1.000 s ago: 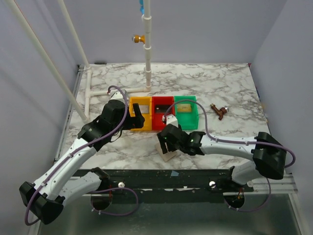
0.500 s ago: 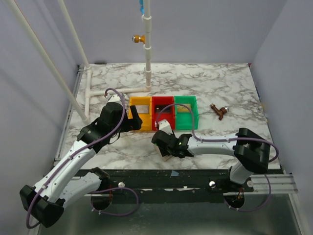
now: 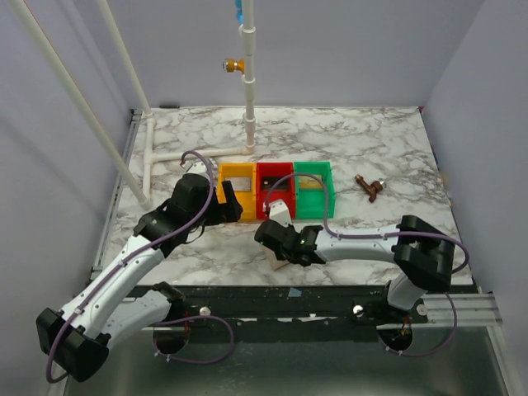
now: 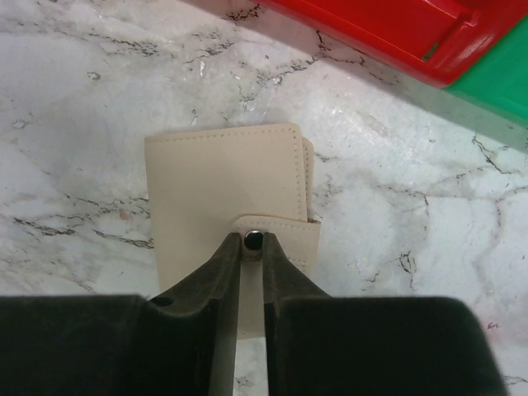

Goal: Take the credit cards out of the card holder
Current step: Open the card holder at the corner of the board.

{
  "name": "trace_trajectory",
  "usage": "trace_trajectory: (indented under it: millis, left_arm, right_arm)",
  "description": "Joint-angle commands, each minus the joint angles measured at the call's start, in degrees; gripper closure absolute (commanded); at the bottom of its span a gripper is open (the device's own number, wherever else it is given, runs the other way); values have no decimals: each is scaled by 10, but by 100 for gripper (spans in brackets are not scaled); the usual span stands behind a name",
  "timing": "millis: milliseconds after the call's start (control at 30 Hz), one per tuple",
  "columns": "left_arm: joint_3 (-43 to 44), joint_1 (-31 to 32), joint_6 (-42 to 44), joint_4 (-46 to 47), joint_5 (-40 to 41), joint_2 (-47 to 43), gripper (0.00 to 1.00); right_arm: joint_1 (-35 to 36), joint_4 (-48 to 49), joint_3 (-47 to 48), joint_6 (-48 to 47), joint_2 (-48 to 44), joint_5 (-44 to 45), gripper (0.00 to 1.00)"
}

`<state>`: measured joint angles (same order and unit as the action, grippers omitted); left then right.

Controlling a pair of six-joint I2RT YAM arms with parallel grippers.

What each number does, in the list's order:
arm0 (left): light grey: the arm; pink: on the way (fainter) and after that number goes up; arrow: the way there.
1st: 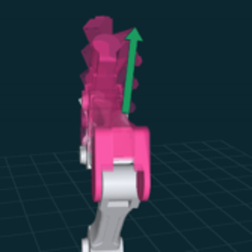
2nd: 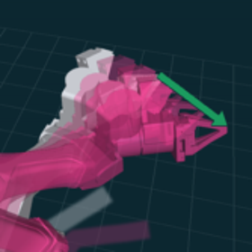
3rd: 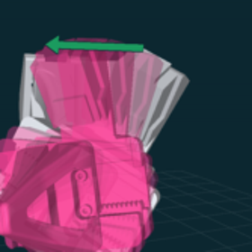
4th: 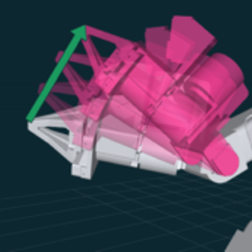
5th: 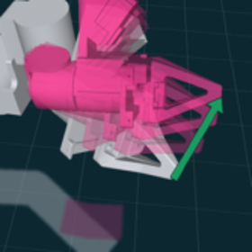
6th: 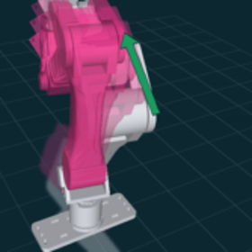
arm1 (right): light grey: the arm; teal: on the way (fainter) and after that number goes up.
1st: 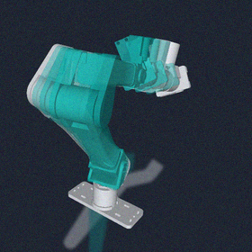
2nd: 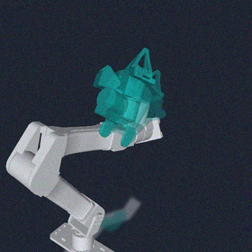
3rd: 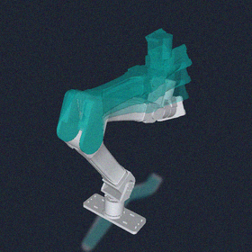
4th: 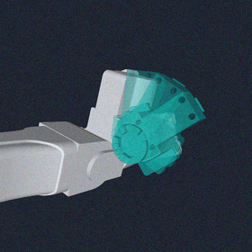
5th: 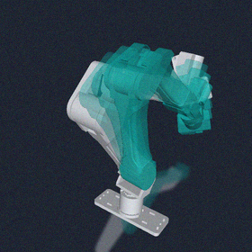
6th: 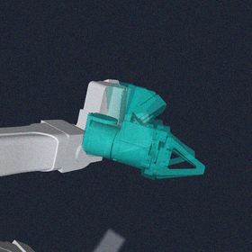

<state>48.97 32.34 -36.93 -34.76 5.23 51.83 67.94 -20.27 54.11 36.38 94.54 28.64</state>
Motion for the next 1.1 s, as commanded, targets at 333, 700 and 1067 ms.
trace_trajectory:
  millis: [333,700,1067]
  left_arm:
    - [-112,-3,-92,123,-156,33,3]
    - [-163,0,-103,195,-206,66,9]
    - [-162,10,-102,213,-209,112,19]
  right_arm:
    - [4,17,-34,53,-97,15,100]
    - [5,13,-40,67,-175,23,99]
    - [4,15,-16,61,-201,16,99]
